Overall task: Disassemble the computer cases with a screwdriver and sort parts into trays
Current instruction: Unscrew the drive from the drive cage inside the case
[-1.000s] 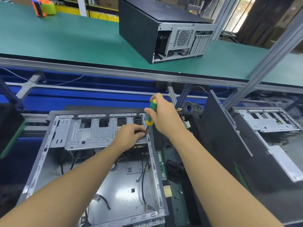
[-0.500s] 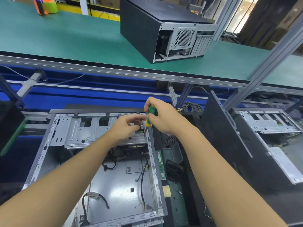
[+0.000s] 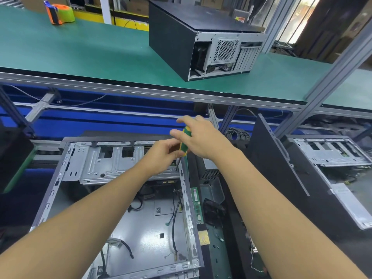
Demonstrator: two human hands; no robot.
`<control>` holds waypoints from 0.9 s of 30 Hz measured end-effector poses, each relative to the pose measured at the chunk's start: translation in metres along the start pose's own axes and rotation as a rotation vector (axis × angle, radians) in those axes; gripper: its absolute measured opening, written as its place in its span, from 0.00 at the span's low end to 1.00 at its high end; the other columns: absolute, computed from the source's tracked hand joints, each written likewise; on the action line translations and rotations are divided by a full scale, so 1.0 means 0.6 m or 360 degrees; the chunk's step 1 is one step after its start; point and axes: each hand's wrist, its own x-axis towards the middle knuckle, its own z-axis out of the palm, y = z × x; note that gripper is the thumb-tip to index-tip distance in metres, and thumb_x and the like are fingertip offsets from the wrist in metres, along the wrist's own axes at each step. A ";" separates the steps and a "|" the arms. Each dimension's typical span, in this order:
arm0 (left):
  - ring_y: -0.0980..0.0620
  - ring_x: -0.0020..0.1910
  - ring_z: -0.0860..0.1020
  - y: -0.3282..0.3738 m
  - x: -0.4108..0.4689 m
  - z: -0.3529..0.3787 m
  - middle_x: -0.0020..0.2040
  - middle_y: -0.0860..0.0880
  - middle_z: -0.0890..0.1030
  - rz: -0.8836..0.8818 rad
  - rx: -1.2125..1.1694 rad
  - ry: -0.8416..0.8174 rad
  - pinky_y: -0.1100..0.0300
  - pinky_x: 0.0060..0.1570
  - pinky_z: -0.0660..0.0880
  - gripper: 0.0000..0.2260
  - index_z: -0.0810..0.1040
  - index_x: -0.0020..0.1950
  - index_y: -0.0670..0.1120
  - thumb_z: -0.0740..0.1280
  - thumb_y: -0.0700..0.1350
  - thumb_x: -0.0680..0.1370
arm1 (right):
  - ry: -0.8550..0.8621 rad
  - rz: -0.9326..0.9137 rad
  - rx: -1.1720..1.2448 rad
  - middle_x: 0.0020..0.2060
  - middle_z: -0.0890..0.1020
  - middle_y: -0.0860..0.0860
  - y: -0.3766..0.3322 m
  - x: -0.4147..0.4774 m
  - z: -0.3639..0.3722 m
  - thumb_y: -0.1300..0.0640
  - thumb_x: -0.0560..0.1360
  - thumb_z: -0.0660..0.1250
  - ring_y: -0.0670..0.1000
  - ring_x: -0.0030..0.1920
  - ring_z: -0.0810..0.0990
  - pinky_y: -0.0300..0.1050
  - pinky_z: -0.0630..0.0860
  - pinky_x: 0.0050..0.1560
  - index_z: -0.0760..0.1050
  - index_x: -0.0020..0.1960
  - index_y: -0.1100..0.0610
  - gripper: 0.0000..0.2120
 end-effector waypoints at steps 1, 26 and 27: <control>0.68 0.46 0.79 0.002 -0.004 0.003 0.45 0.66 0.83 0.0020 0.0034 -0.0013 0.73 0.47 0.72 0.19 0.78 0.48 0.65 0.68 0.38 0.79 | 0.0136 0.0061 -0.0150 0.54 0.75 0.53 -0.005 0.001 0.002 0.34 0.79 0.58 0.57 0.54 0.76 0.51 0.73 0.47 0.68 0.69 0.53 0.28; 0.47 0.41 0.77 0.024 -0.015 -0.001 0.46 0.42 0.80 -0.0144 0.0208 0.0046 0.53 0.43 0.73 0.07 0.76 0.53 0.44 0.71 0.42 0.78 | -0.0191 0.0142 -0.0502 0.63 0.69 0.57 -0.041 0.004 -0.019 0.33 0.79 0.54 0.62 0.62 0.70 0.56 0.71 0.50 0.64 0.70 0.55 0.30; 0.46 0.41 0.76 0.024 -0.013 0.008 0.46 0.41 0.79 -0.0139 0.0256 0.0087 0.52 0.43 0.73 0.08 0.75 0.53 0.42 0.71 0.42 0.78 | -0.0180 0.0249 -0.0658 0.61 0.72 0.57 -0.045 0.006 -0.019 0.32 0.80 0.51 0.62 0.57 0.73 0.54 0.70 0.45 0.63 0.70 0.55 0.30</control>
